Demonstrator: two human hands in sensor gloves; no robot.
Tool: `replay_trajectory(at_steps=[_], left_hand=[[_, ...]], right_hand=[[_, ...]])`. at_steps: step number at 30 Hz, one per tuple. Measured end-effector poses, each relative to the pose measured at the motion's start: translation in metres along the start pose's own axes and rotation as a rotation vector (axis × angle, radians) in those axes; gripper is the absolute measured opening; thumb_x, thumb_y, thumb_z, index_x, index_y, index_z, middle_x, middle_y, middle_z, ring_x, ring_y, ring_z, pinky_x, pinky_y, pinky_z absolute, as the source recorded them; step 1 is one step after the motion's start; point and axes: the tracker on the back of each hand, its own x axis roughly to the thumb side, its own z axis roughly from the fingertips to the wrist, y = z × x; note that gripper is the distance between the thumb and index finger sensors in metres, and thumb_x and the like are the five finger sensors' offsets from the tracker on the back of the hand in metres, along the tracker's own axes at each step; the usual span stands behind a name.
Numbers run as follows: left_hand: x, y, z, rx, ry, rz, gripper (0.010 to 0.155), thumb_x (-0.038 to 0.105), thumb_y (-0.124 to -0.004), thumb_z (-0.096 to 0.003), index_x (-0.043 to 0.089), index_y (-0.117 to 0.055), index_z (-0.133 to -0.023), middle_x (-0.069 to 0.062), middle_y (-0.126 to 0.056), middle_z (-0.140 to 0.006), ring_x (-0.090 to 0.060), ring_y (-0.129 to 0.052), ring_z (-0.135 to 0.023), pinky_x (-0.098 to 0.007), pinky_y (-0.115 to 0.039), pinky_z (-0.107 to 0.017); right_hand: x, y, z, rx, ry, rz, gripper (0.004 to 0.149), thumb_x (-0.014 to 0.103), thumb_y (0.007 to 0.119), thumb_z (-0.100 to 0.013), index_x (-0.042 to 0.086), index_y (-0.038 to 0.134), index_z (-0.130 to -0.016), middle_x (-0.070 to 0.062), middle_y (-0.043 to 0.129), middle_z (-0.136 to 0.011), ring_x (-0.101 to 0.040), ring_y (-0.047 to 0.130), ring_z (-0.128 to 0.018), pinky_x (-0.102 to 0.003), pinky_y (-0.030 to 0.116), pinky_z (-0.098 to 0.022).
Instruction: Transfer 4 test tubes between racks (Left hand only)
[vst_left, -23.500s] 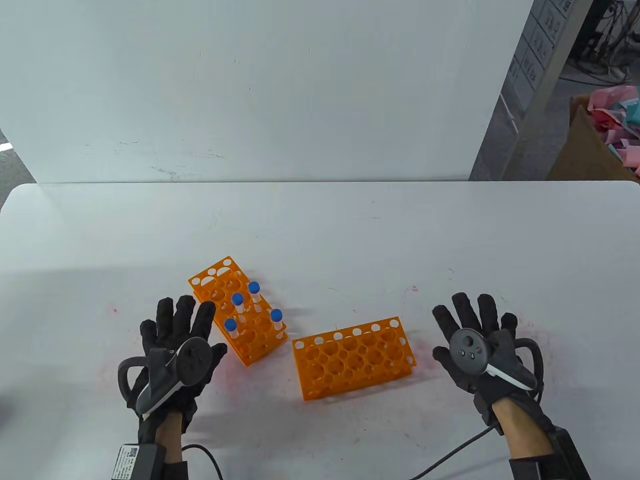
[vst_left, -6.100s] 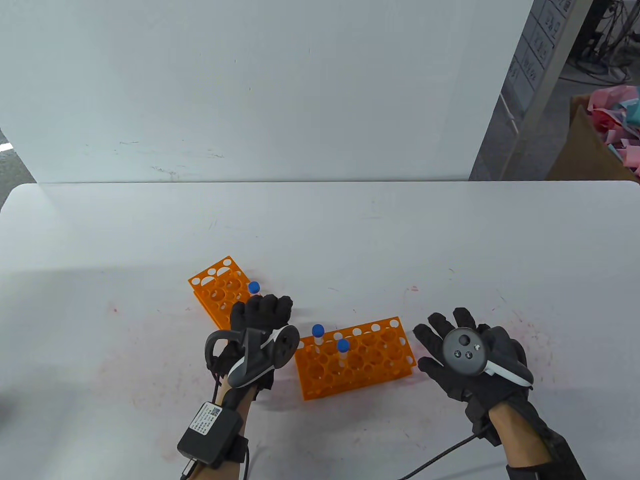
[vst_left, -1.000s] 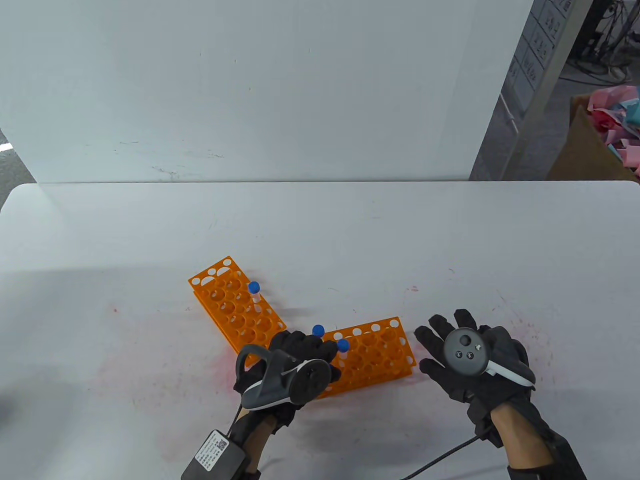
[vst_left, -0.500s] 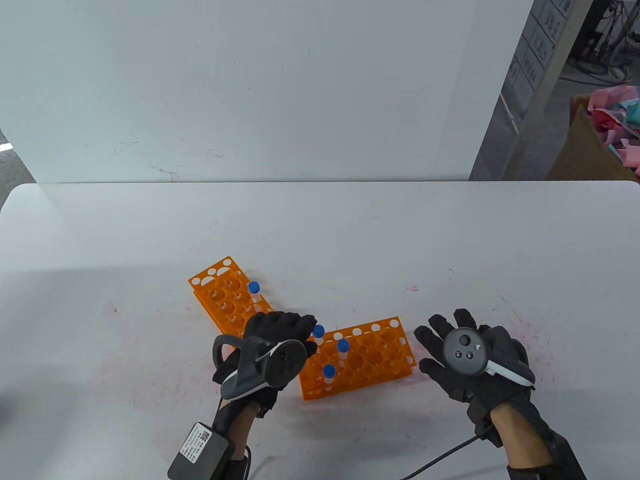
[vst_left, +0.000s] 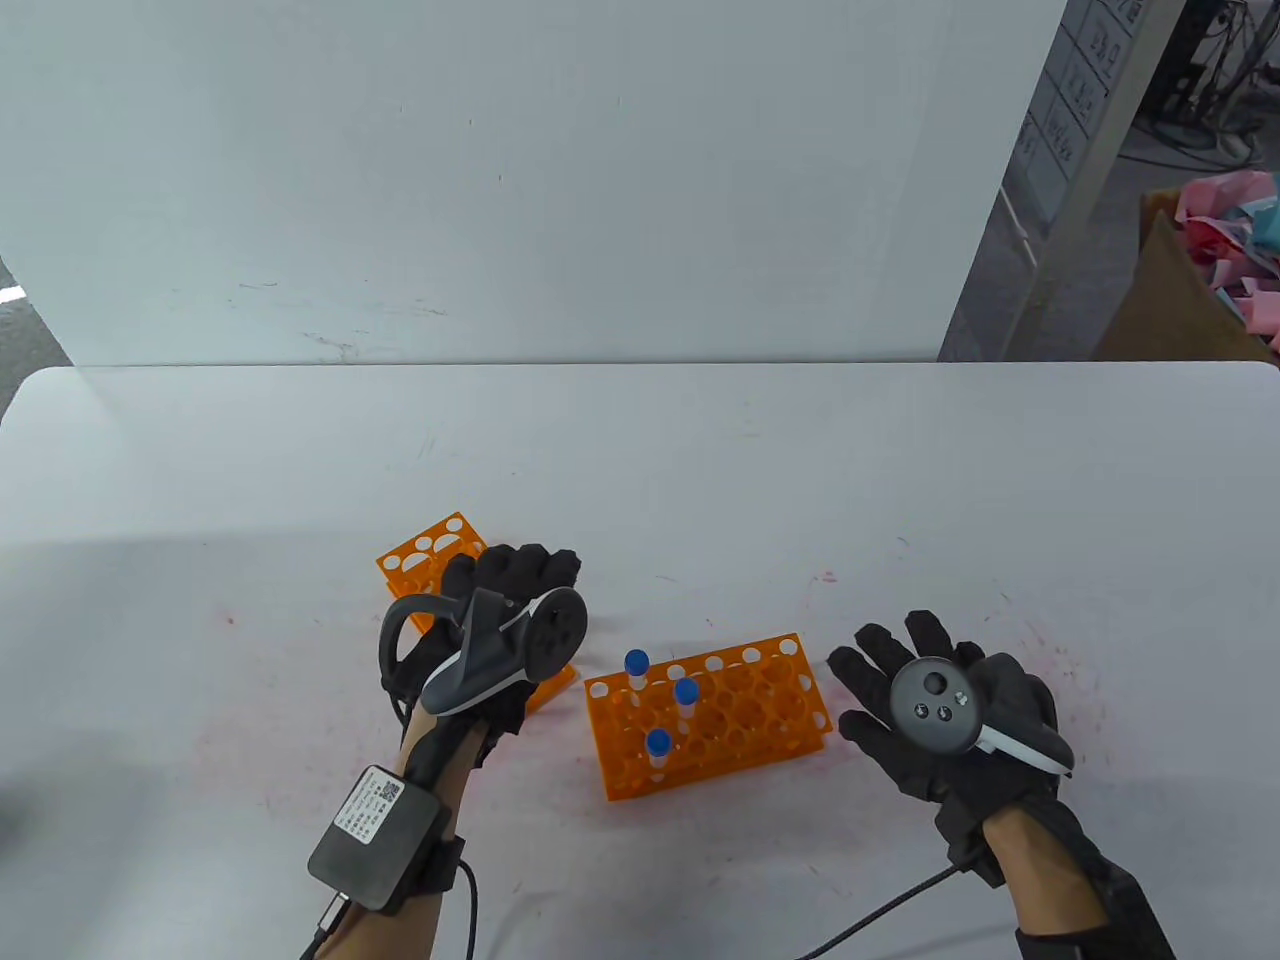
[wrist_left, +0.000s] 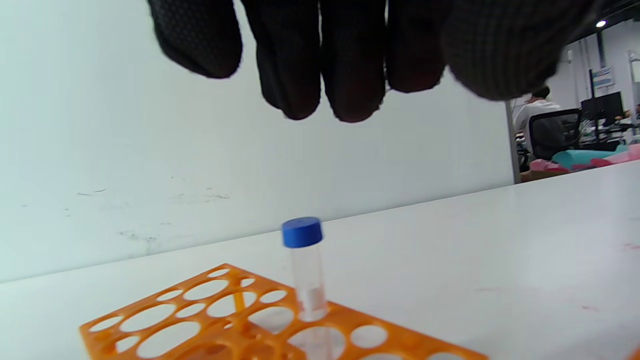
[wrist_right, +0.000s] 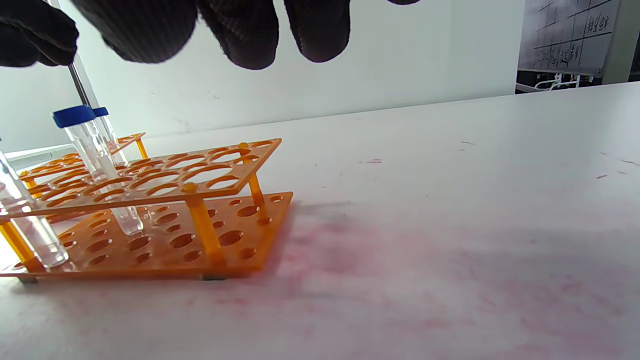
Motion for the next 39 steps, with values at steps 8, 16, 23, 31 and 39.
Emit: replay_trajectory(at_steps=[8,16,23,31,39], left_hand=[[-0.020,-0.028,-0.015,-0.092,0.106,-0.086,0.063,0.054,-0.078,-0.0448,0.037,-0.061,-0.103,0.006,-0.078,-0.108,-0.028,-0.083,-0.098,-0.059,-0.069,-0.070],[-0.023,-0.054,-0.020,-0.105,0.169,-0.078,0.062,0.053,-0.078,-0.0444,0.038,-0.059,-0.101,0.006,-0.079,-0.106,-0.027,-0.084,-0.096,-0.058,-0.070,-0.070],[-0.029,-0.060,-0.028,-0.149,0.235,0.013,0.059,0.053,-0.078,-0.0451,0.037,-0.061,-0.099,0.005,-0.080,-0.104,-0.027,-0.082,-0.098,-0.057,-0.070,-0.071],[-0.030,-0.072,-0.031,-0.072,0.302,0.117,0.054,0.052,-0.078,-0.0452,0.034,-0.063,-0.094,0.003,-0.081,-0.102,-0.027,-0.084,-0.096,-0.056,-0.071,-0.070],[-0.029,-0.074,-0.031,-0.043,0.337,0.169,0.050,0.047,-0.080,-0.0462,0.032,-0.064,-0.091,0.004,-0.086,-0.095,-0.025,-0.090,-0.088,-0.055,-0.074,-0.068]], right_hand=[[0.000,0.002,-0.001,0.005,-0.001,0.017,0.062,0.052,0.058,-0.054,0.027,0.046,-0.110,-0.011,0.034,-0.120,-0.053,0.016,-0.101,-0.078,0.027,-0.066],[0.000,0.002,-0.001,0.007,-0.003,0.014,0.062,0.052,0.058,-0.054,0.027,0.046,-0.110,-0.011,0.035,-0.120,-0.053,0.017,-0.101,-0.078,0.027,-0.066],[0.000,0.001,-0.001,0.009,-0.002,0.013,0.062,0.052,0.058,-0.054,0.027,0.046,-0.110,-0.011,0.035,-0.120,-0.053,0.017,-0.102,-0.078,0.027,-0.066],[0.000,0.001,-0.001,0.016,0.001,0.009,0.061,0.052,0.058,-0.054,0.027,0.047,-0.109,-0.011,0.036,-0.120,-0.053,0.018,-0.102,-0.078,0.028,-0.066],[0.000,0.001,-0.001,0.025,0.001,0.010,0.061,0.052,0.058,-0.054,0.027,0.047,-0.109,-0.011,0.036,-0.120,-0.053,0.018,-0.102,-0.078,0.028,-0.066]])
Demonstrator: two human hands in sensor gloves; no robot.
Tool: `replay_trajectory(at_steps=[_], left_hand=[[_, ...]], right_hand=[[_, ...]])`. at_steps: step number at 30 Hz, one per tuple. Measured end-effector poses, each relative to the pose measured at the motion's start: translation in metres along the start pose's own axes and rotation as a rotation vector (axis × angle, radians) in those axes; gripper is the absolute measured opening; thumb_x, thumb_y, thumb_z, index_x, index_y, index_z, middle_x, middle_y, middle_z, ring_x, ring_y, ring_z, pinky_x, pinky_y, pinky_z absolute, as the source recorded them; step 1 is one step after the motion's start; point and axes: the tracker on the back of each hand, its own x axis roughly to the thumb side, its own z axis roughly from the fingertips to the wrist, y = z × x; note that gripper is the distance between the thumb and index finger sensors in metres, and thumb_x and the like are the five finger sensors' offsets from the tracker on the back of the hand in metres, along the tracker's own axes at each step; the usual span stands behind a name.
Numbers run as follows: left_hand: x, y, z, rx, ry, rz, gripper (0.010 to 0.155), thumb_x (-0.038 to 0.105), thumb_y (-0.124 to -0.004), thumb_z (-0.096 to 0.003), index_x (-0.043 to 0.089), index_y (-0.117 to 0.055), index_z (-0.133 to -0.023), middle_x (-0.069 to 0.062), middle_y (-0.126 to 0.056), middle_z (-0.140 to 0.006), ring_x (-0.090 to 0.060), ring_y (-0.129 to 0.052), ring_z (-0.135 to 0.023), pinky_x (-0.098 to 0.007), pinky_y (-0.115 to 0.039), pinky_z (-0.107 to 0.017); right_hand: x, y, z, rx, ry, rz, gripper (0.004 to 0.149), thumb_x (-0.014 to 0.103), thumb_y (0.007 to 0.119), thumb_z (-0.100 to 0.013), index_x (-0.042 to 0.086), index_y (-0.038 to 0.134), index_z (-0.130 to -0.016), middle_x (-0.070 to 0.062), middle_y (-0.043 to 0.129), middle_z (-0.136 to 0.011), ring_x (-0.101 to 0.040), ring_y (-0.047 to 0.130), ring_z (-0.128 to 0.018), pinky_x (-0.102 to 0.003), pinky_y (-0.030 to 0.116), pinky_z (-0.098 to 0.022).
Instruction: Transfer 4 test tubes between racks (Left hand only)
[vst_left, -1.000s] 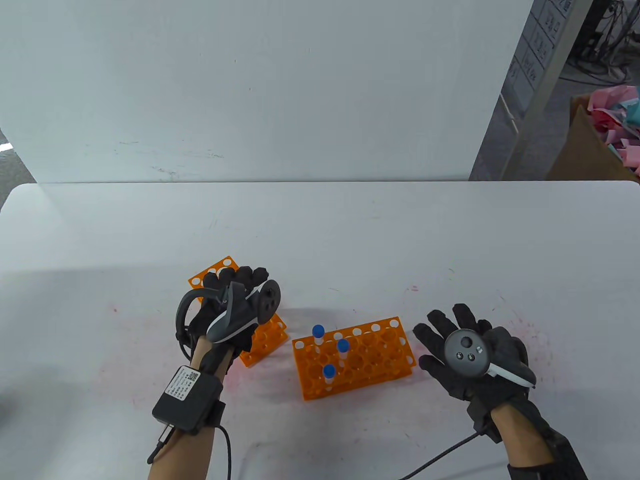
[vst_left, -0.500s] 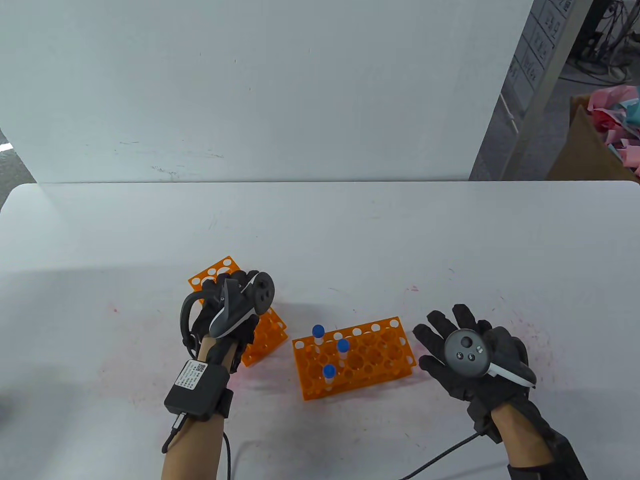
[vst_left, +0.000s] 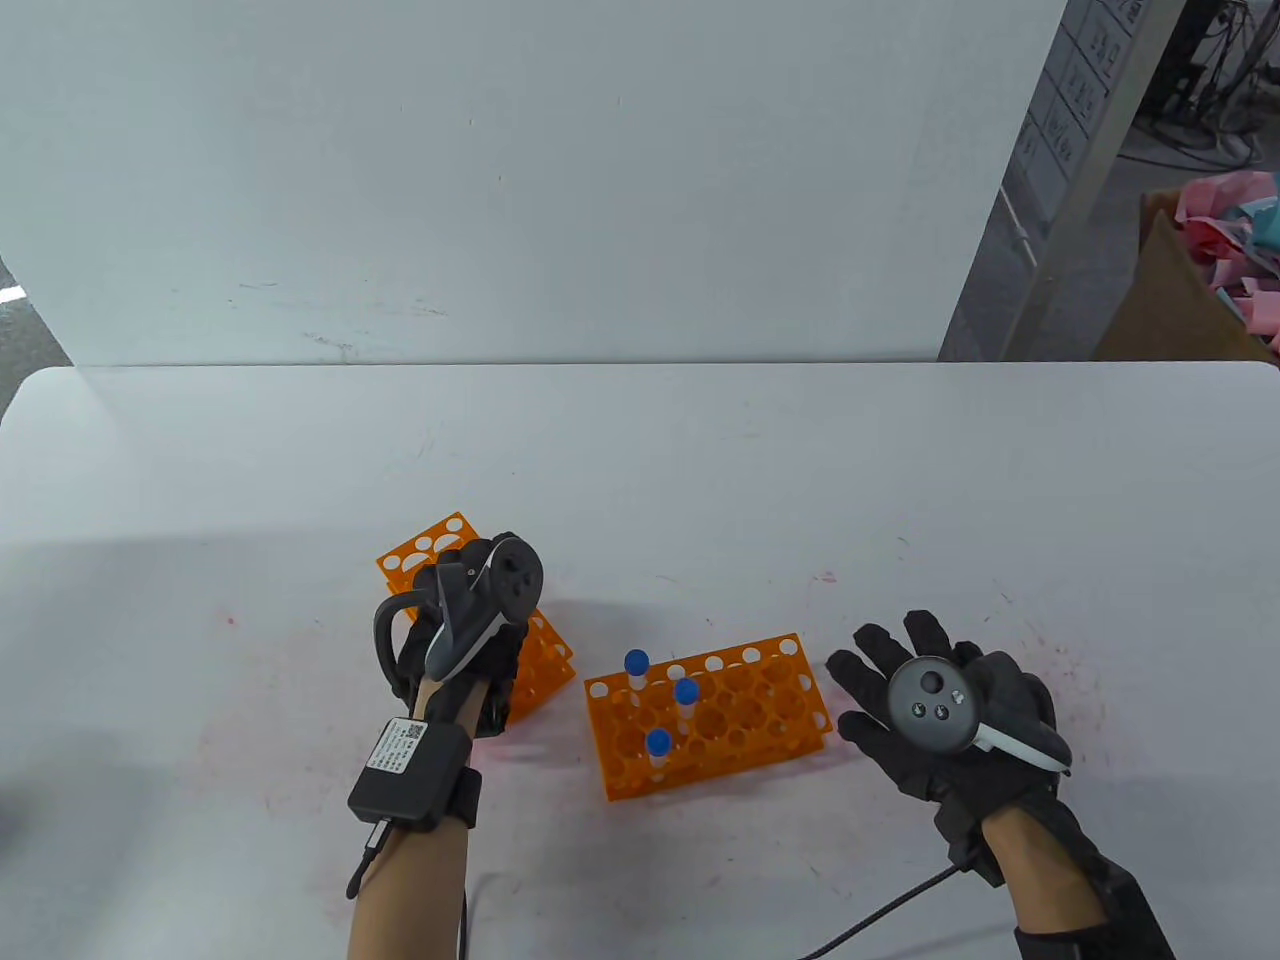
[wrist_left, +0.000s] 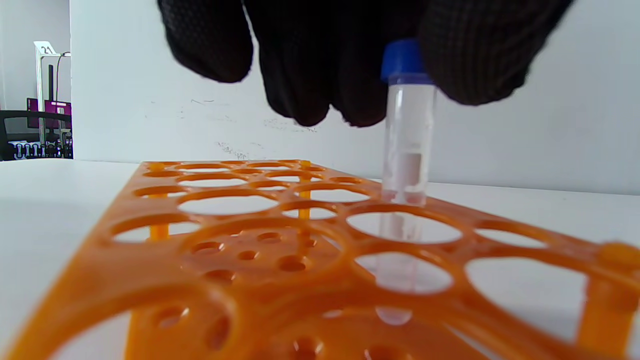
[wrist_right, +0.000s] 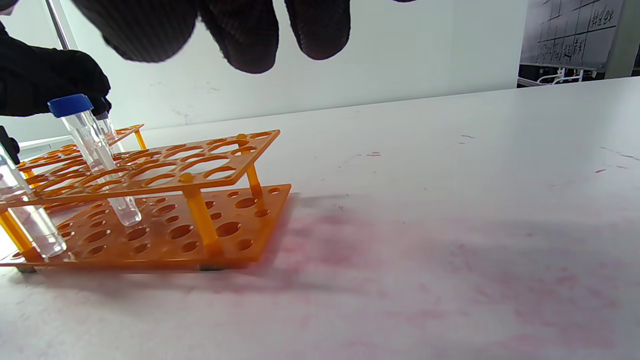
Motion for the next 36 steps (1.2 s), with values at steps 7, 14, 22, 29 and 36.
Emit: replay_trajectory(at_steps=[7,14,22,29,36], left_hand=[[-0.001,0.001,0.000,0.041,-0.027,-0.009,0.049,0.047,-0.084,-0.0443,0.032,-0.069,-0.089,0.004,-0.090,-0.091,-0.024,-0.094,-0.083,-0.054,-0.076,-0.067],[0.000,0.011,0.011,0.119,-0.055,0.021,0.048,0.045,-0.084,-0.0438,0.031,-0.071,-0.088,0.002,-0.091,-0.090,-0.026,-0.094,-0.082,-0.055,-0.076,-0.065],[0.000,0.035,0.035,0.236,-0.131,0.063,0.047,0.044,-0.084,-0.0440,0.030,-0.071,-0.087,0.001,-0.091,-0.089,-0.027,-0.095,-0.080,-0.055,-0.076,-0.064],[0.004,0.045,0.068,0.284,-0.188,0.180,0.047,0.045,-0.084,-0.0441,0.030,-0.072,-0.087,0.001,-0.093,-0.087,-0.027,-0.096,-0.078,-0.055,-0.077,-0.063],[0.014,0.049,0.104,0.319,-0.243,0.248,0.047,0.045,-0.083,-0.0444,0.030,-0.072,-0.088,0.001,-0.093,-0.087,-0.027,-0.096,-0.078,-0.055,-0.077,-0.063]], right_hand=[[0.000,-0.001,0.000,-0.004,-0.001,-0.006,0.061,0.052,0.058,-0.054,0.027,0.047,-0.109,-0.011,0.036,-0.120,-0.053,0.018,-0.102,-0.078,0.028,-0.066],[0.001,0.001,0.000,0.007,-0.007,0.000,0.061,0.052,0.058,-0.055,0.027,0.047,-0.109,-0.011,0.037,-0.120,-0.053,0.018,-0.102,-0.078,0.028,-0.066],[0.001,0.001,0.001,0.002,-0.007,0.003,0.061,0.052,0.058,-0.054,0.027,0.047,-0.109,-0.011,0.035,-0.120,-0.053,0.017,-0.102,-0.078,0.028,-0.066],[0.002,0.003,0.000,0.014,-0.011,0.005,0.061,0.052,0.058,-0.055,0.027,0.047,-0.109,-0.011,0.035,-0.120,-0.053,0.017,-0.102,-0.078,0.028,-0.066],[0.000,0.005,0.000,0.030,-0.003,0.002,0.061,0.052,0.058,-0.054,0.027,0.047,-0.109,-0.011,0.035,-0.120,-0.053,0.017,-0.102,-0.078,0.028,-0.066]])
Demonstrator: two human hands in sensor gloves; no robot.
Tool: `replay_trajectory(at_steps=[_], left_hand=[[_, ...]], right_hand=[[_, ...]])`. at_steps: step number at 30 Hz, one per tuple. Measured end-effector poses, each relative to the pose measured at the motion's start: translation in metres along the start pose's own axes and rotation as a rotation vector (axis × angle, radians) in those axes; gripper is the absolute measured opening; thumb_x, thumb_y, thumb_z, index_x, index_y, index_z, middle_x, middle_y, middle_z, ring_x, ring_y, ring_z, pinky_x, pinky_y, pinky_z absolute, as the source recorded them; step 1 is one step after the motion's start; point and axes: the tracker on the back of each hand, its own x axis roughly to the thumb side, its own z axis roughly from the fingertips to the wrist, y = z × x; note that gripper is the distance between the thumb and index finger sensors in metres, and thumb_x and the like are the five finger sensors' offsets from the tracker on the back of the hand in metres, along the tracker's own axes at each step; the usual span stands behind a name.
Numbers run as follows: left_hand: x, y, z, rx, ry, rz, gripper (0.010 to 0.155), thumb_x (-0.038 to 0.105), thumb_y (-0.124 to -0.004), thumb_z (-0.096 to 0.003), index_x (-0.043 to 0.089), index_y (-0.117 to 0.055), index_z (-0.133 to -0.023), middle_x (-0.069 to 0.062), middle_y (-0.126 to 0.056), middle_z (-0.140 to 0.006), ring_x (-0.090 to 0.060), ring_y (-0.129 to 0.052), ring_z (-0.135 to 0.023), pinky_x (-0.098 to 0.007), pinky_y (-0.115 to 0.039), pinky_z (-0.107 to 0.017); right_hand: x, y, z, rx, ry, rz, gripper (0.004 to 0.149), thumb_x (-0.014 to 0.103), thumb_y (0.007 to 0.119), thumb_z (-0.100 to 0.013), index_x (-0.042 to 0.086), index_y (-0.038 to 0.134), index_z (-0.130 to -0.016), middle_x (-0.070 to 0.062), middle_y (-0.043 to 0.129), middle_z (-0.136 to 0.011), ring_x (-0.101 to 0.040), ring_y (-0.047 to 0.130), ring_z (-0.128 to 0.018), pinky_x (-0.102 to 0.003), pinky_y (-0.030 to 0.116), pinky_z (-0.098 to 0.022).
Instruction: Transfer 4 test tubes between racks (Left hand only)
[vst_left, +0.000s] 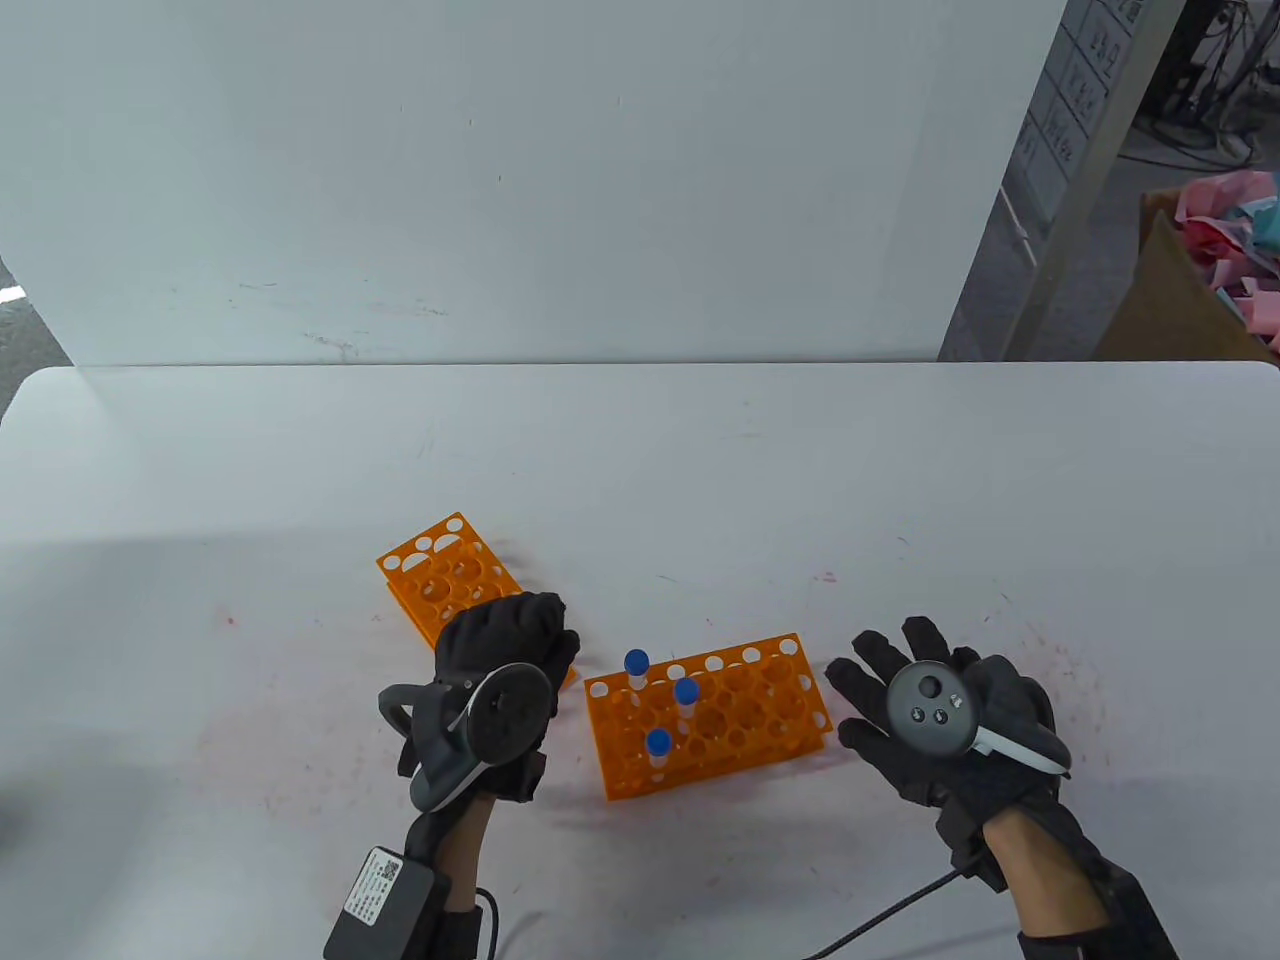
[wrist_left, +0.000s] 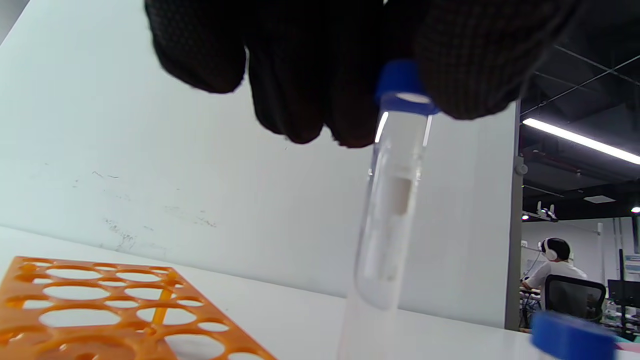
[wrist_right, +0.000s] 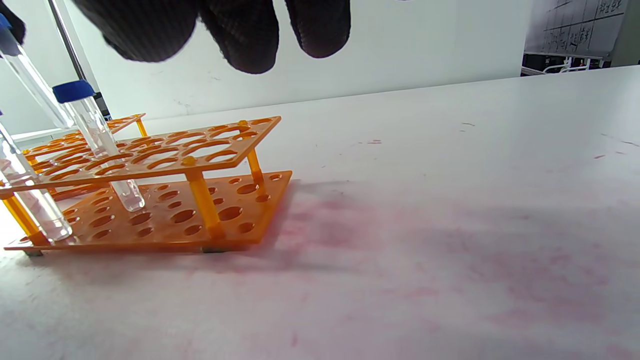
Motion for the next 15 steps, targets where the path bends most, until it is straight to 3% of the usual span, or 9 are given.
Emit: replay_trajectory(at_steps=[15], left_hand=[[0.022,-0.006,0.008,-0.137,-0.185,0.067,0.049,0.046,-0.083,-0.0439,0.029,-0.074,-0.089,0.000,-0.098,-0.083,-0.027,-0.100,-0.073,-0.054,-0.080,-0.060]], right_hand=[[0.000,0.002,0.000,-0.021,-0.012,-0.013,0.061,0.052,0.058,-0.054,0.027,0.048,-0.109,-0.011,0.037,-0.120,-0.053,0.018,-0.102,-0.078,0.028,-0.066]])
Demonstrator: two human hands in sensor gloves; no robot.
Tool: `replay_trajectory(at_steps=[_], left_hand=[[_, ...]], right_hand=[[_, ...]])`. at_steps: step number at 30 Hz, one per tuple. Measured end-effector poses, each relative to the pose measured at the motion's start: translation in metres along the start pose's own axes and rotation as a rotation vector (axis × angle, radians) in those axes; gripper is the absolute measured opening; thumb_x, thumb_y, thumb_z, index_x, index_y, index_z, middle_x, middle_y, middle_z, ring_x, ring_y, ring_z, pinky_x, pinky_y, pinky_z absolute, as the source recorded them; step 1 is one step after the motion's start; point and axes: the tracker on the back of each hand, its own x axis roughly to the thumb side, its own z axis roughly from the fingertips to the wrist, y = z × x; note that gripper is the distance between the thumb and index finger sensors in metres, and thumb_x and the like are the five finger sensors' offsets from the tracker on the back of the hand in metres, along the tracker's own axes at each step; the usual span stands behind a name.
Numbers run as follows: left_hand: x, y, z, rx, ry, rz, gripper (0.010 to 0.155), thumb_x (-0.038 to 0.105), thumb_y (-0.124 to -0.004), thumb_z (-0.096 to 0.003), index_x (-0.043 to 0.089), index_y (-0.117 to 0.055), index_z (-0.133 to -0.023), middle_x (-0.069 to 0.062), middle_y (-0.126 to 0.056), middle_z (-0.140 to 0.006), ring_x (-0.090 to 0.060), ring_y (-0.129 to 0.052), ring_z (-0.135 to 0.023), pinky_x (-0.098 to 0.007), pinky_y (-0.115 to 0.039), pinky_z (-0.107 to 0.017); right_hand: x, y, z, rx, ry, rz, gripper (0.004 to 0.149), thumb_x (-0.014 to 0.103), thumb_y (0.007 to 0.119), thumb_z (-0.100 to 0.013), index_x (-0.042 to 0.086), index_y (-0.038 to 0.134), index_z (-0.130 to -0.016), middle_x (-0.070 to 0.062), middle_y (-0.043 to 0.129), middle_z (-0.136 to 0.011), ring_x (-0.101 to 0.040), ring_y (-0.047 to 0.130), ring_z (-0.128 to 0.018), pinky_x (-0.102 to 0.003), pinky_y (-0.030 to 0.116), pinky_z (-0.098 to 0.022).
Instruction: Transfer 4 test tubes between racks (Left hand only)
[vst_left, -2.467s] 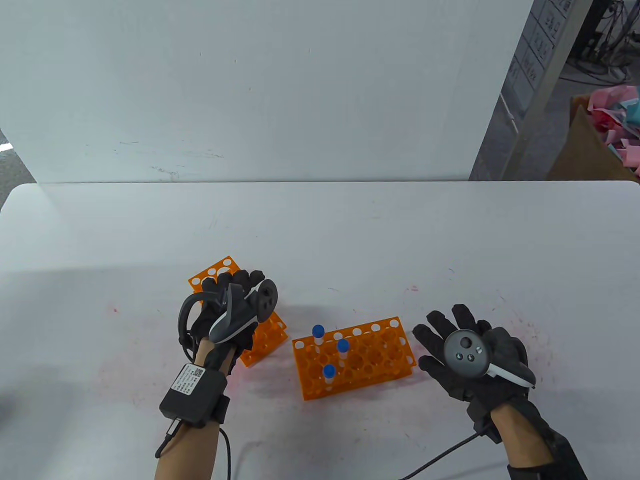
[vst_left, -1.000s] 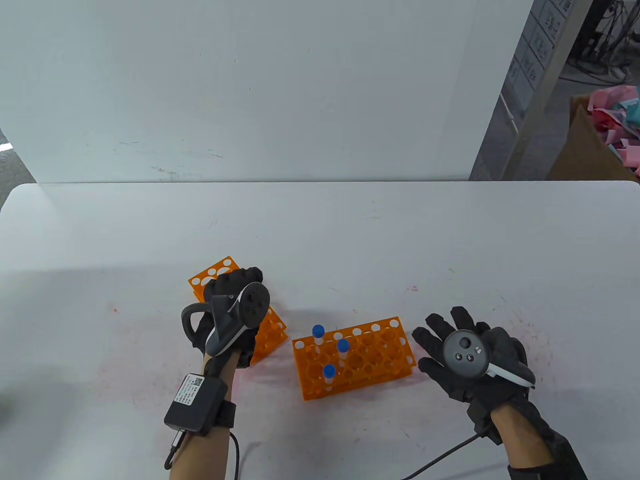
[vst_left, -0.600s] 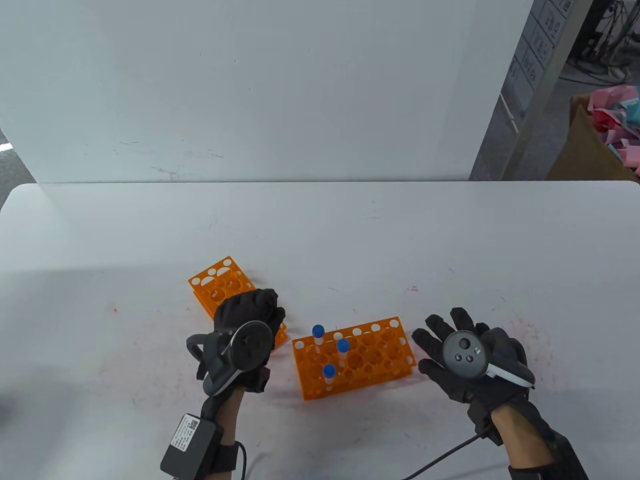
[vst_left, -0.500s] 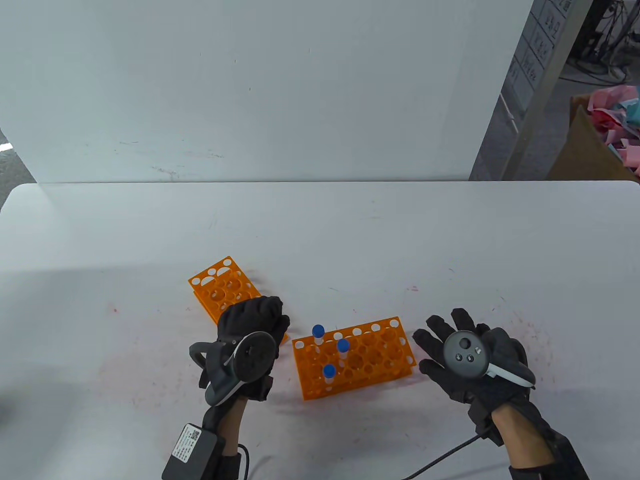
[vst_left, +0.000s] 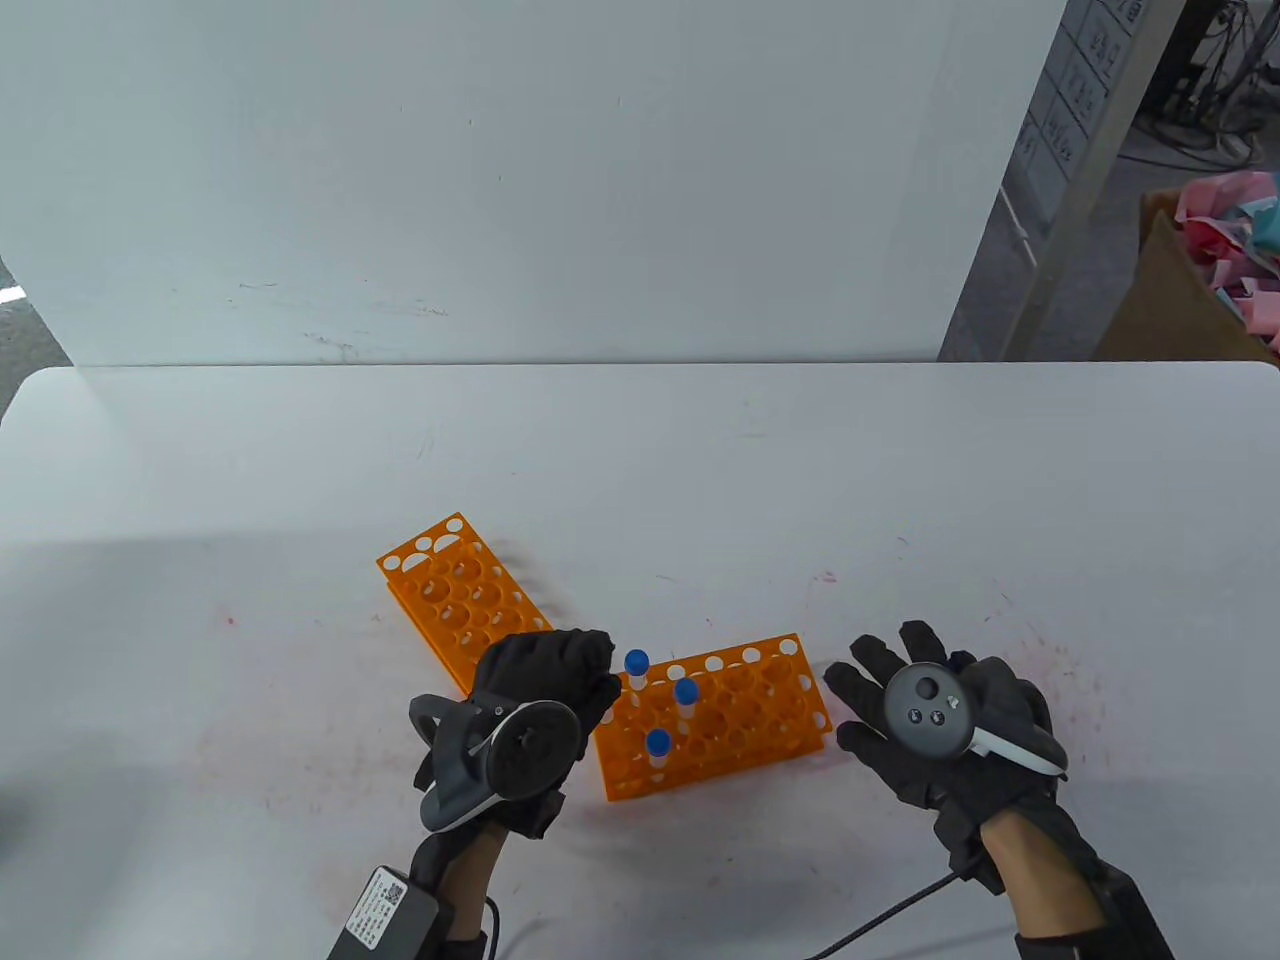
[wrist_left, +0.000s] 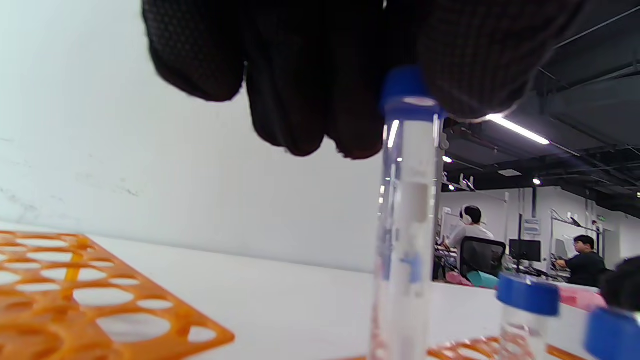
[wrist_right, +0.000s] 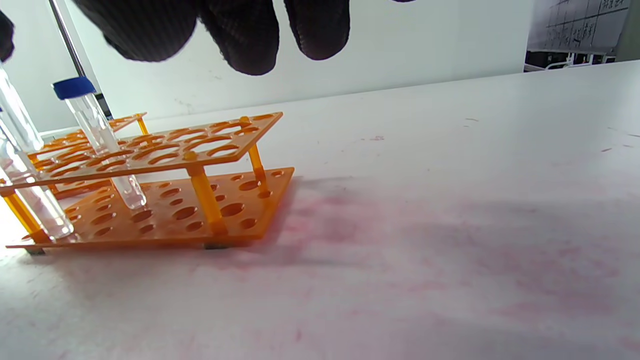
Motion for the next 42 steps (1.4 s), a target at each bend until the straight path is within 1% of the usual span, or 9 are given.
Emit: replay_trajectory(at_steps=[3,4,13,17,21,24,27,36,42], left_hand=[[0.002,-0.004,0.000,-0.033,-0.020,-0.016,0.052,0.047,-0.082,-0.0444,0.029,-0.073,-0.092,0.001,-0.097,-0.084,-0.026,-0.100,-0.074,-0.054,-0.080,-0.061],[0.002,-0.004,0.000,-0.022,-0.019,-0.010,0.052,0.047,-0.082,-0.0442,0.029,-0.073,-0.092,0.001,-0.097,-0.084,-0.026,-0.100,-0.074,-0.054,-0.080,-0.061],[-0.004,-0.006,-0.001,-0.045,-0.005,-0.008,0.052,0.046,-0.083,-0.0444,0.029,-0.073,-0.092,0.001,-0.096,-0.085,-0.027,-0.098,-0.076,-0.055,-0.079,-0.062],[-0.003,-0.012,-0.001,-0.089,-0.012,-0.020,0.052,0.046,-0.083,-0.0442,0.029,-0.073,-0.092,0.001,-0.096,-0.085,-0.027,-0.099,-0.076,-0.055,-0.079,-0.062],[-0.003,-0.018,-0.003,-0.157,-0.012,-0.046,0.052,0.046,-0.083,-0.0440,0.029,-0.074,-0.092,0.001,-0.097,-0.084,-0.026,-0.100,-0.075,-0.055,-0.079,-0.061],[-0.003,-0.024,-0.004,-0.228,-0.024,-0.063,0.051,0.045,-0.084,-0.0439,0.028,-0.076,-0.091,0.001,-0.099,-0.083,-0.026,-0.101,-0.074,-0.054,-0.080,-0.061],[-0.002,-0.027,-0.004,-0.260,-0.029,-0.079,0.050,0.045,-0.084,-0.0439,0.028,-0.076,-0.091,0.000,-0.099,-0.083,-0.026,-0.101,-0.073,-0.054,-0.080,-0.061],[0.002,-0.030,-0.004,-0.270,-0.040,-0.089,0.050,0.045,-0.082,-0.0445,0.030,-0.074,-0.092,0.001,-0.097,-0.085,-0.026,-0.099,-0.076,-0.055,-0.079,-0.062],[-0.001,-0.029,-0.004,-0.280,-0.029,-0.051,0.049,0.046,-0.082,-0.0450,0.031,-0.074,-0.091,0.001,-0.096,-0.087,-0.027,-0.098,-0.078,-0.055,-0.078,-0.063]], right_hand=[[0.001,-0.002,0.001,-0.011,-0.004,0.000,0.061,0.052,0.058,-0.054,0.027,0.049,-0.109,-0.011,0.038,-0.120,-0.053,0.019,-0.102,-0.078,0.029,-0.066],[0.002,-0.002,0.001,-0.013,-0.008,0.004,0.060,0.052,0.058,-0.054,0.027,0.049,-0.109,-0.011,0.038,-0.120,-0.053,0.019,-0.102,-0.078,0.029,-0.066],[0.001,-0.002,0.001,-0.001,-0.008,0.003,0.060,0.052,0.058,-0.054,0.027,0.049,-0.109,-0.011,0.038,-0.120,-0.053,0.019,-0.102,-0.078,0.029,-0.066],[0.001,-0.001,0.001,-0.005,-0.009,0.004,0.060,0.052,0.058,-0.054,0.027,0.049,-0.109,-0.011,0.038,-0.120,-0.053,0.019,-0.102,-0.078,0.029,-0.066],[0.000,-0.001,0.001,-0.004,-0.008,0.002,0.060,0.052,0.058,-0.054,0.027,0.049,-0.109,-0.011,0.038,-0.120,-0.053,0.019,-0.102,-0.078,0.029,-0.066],[0.001,-0.002,0.001,-0.003,-0.009,0.002,0.060,0.052,0.058,-0.054,0.027,0.049,-0.109,-0.011,0.038,-0.120,-0.053,0.019,-0.102,-0.078,0.029,-0.066],[0.001,-0.002,0.001,-0.005,-0.011,0.002,0.060,0.052,0.058,-0.054,0.027,0.049,-0.109,-0.011,0.038,-0.120,-0.053,0.019,-0.102,-0.078,0.029,-0.066],[0.001,-0.001,0.001,-0.003,-0.012,0.003,0.060,0.052,0.058,-0.054,0.027,0.049,-0.109,-0.011,0.038,-0.120,-0.053,0.019,-0.102,-0.078,0.029,-0.066],[0.001,-0.001,0.001,0.001,-0.009,0.003,0.060,0.052,0.058,-0.054,0.027,0.049,-0.109,-0.011,0.038,-0.120,-0.053,0.019,-0.102,-0.078,0.029,-0.066]])
